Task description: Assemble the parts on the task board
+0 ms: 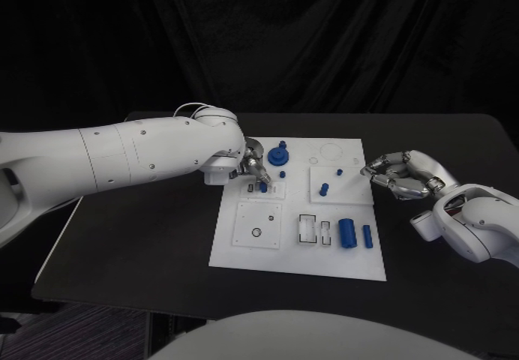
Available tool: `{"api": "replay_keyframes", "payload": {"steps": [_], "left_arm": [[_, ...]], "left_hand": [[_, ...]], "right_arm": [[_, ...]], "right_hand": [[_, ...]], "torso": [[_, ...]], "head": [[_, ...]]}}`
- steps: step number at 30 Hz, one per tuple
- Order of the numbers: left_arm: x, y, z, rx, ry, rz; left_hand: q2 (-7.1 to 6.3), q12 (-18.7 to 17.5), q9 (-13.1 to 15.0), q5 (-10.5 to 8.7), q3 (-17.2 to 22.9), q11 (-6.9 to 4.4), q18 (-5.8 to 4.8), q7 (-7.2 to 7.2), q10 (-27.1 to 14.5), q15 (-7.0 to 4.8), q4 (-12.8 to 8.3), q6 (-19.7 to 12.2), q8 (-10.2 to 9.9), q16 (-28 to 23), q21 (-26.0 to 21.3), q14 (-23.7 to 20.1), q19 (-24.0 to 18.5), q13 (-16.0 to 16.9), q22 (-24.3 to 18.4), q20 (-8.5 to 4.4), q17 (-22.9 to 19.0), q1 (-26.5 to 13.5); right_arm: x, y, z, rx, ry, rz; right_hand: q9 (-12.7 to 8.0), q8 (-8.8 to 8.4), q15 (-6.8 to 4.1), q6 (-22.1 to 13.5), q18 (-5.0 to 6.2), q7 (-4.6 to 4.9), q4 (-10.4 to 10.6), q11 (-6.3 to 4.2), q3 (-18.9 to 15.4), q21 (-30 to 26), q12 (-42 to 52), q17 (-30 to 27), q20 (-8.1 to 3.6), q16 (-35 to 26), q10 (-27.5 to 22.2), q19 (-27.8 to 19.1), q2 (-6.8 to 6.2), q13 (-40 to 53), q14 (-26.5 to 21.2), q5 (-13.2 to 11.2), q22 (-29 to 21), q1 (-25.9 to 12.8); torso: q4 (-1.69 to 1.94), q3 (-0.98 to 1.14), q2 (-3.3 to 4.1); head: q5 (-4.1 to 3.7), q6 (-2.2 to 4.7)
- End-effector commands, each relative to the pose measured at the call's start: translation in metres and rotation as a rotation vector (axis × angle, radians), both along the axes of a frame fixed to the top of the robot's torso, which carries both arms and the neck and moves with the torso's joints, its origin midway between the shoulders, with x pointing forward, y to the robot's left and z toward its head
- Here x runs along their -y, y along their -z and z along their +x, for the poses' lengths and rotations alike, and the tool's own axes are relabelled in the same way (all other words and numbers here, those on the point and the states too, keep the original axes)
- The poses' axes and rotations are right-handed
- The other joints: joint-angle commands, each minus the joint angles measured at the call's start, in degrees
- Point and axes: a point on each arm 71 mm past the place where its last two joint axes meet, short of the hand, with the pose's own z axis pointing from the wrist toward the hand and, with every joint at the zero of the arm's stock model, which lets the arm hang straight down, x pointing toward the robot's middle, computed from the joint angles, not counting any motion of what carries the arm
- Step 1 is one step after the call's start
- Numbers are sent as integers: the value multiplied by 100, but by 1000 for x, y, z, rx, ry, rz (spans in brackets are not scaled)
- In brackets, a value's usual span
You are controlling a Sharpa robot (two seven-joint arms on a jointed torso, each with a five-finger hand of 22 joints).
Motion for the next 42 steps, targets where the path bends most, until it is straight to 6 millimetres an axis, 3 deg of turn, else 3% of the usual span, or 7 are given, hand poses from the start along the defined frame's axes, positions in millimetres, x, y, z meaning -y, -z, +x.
{"api": "replay_keyframes", "payload": {"steps": [1,4,7,14,28,37,42], "left_arm": [[0,2,-2,-10,7,-6],[0,2,-2,-7,5,-9],[0,1,-2,2,1,-18],[-2,-1,-2,43,-20,-59],[-14,-9,-13,111,-99,-211],[-30,-26,-29,330,-112,-318],[-37,-20,-38,408,-113,-324]], "left_hand": [[-208,21,30,196,589,14,20,-67,613,18,-292,-5,40,15,-41,616,-22,1509,422,-33,1509,-175],[-296,21,92,323,1044,2,19,-47,613,13,-524,5,90,15,-49,616,-16,1509,438,-31,1509,-376],[-329,21,157,332,1335,3,15,-58,613,6,-698,5,137,15,-48,616,-7,1509,455,-28,1509,-535],[-350,21,247,355,1608,-1,15,-55,613,0,-920,-4,197,15,-58,616,-2,1509,466,-32,1509,-645],[-350,21,271,359,1666,1,14,-52,613,0,-968,-13,210,15,-56,616,1,1509,472,-32,1509,-670],[-333,21,353,287,1667,9,31,-48,613,6,-936,-46,266,15,-132,616,-24,1509,431,-28,1509,-791],[-328,21,375,268,1640,10,32,-48,613,7,-897,-62,281,15,-141,616,-25,1509,429,-26,1509,-837]], "right_arm": [[1,1,0,-9,11,-10],[1,1,0,-9,11,-10],[1,1,0,-10,11,-10],[1,1,0,-12,13,-11],[2,1,-1,-10,15,-10],[4,0,-2,-2,19,-9],[3,0,-1,2,17,-7]], "right_hand": [[-3,41,-21,-41,-49,-3,0,2,25,-42,15,1510,-16,15,597,69,-15,1507,602,34,1161,24],[-3,42,-21,-42,-46,-3,0,2,26,-52,15,1510,-16,15,597,63,-15,1507,602,35,1158,24],[-3,42,-21,-42,-46,-3,0,2,26,-52,15,1510,-16,15,597,63,-15,1507,602,35,1158,24],[-4,42,-21,-43,-43,-2,-3,2,28,-64,15,1510,-15,15,597,56,-17,1507,602,35,1153,24],[-4,42,-21,-43,-43,-2,-3,2,28,-64,15,1510,-15,15,597,56,-17,1507,602,35,1153,24],[-4,44,-21,-45,-41,-2,-6,2,31,-72,15,1510,-15,15,597,51,-19,1507,602,35,1151,24],[-5,44,-20,-47,-41,-1,-8,3,32,-71,15,1510,-15,15,597,52,-22,1507,602,35,1151,24]], "torso": [[5,3,-1],[3,3,-3],[0,1,-3],[-1,-1,-1],[10,-1,10],[12,2,-10],[6,5,-29]], "head": [[-6,1],[-3,1],[-2,1],[-5,1],[-32,1],[-29,1],[-24,1]]}}
